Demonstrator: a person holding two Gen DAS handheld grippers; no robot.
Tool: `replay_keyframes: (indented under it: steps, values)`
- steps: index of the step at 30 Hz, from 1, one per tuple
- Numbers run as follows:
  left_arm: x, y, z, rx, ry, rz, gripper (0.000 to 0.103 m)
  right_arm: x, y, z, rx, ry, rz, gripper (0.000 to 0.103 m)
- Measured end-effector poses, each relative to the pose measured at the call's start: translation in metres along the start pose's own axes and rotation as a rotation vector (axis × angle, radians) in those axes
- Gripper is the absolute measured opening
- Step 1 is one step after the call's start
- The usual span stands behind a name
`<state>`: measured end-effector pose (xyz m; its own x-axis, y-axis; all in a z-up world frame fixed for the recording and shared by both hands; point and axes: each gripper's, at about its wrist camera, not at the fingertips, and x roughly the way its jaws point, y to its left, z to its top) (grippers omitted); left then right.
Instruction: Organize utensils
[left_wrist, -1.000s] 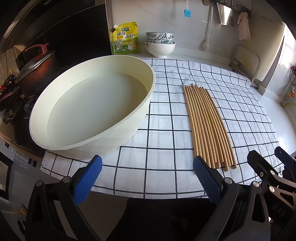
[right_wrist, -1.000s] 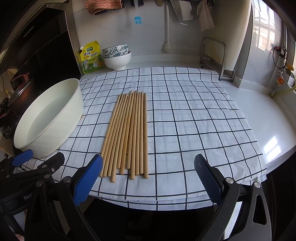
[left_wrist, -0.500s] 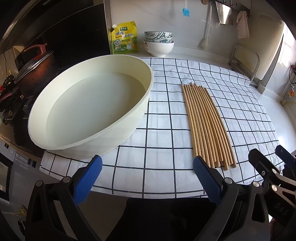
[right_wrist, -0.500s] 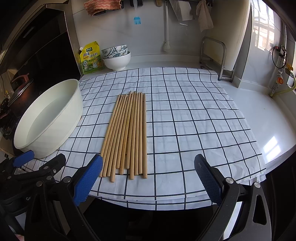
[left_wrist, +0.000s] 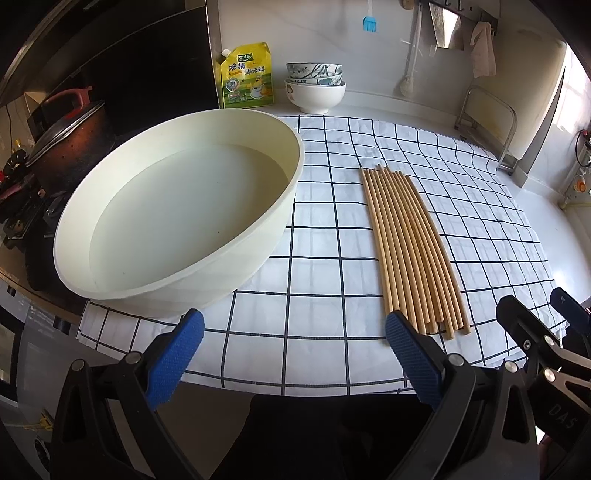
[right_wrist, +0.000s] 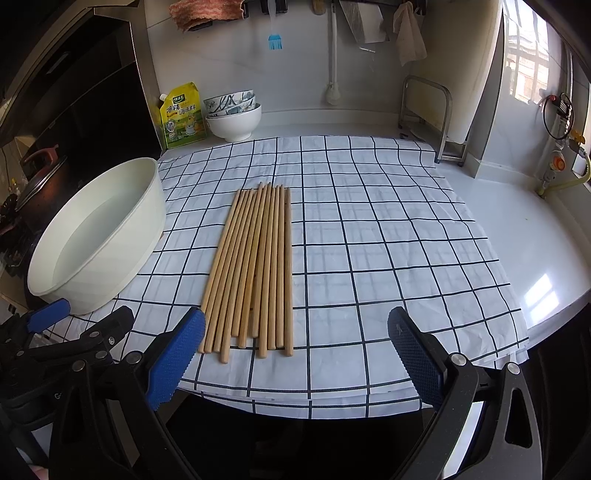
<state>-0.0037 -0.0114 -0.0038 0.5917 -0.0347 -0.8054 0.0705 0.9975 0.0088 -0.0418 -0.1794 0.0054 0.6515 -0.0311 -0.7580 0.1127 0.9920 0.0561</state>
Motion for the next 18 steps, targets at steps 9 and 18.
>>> replay_keyframes:
  steps: [9,18]
  values:
    - [0.0006,-0.0015,0.0008,-0.002,0.001,0.002,0.097,-0.0023,0.0003,0.0017,-0.003,-0.002,-0.001,0.095]
    - [0.0008,-0.0009,0.0015,-0.002,0.0,0.001,0.097,-0.0026,0.0009,0.0025,-0.004,0.0,-0.002,0.095]
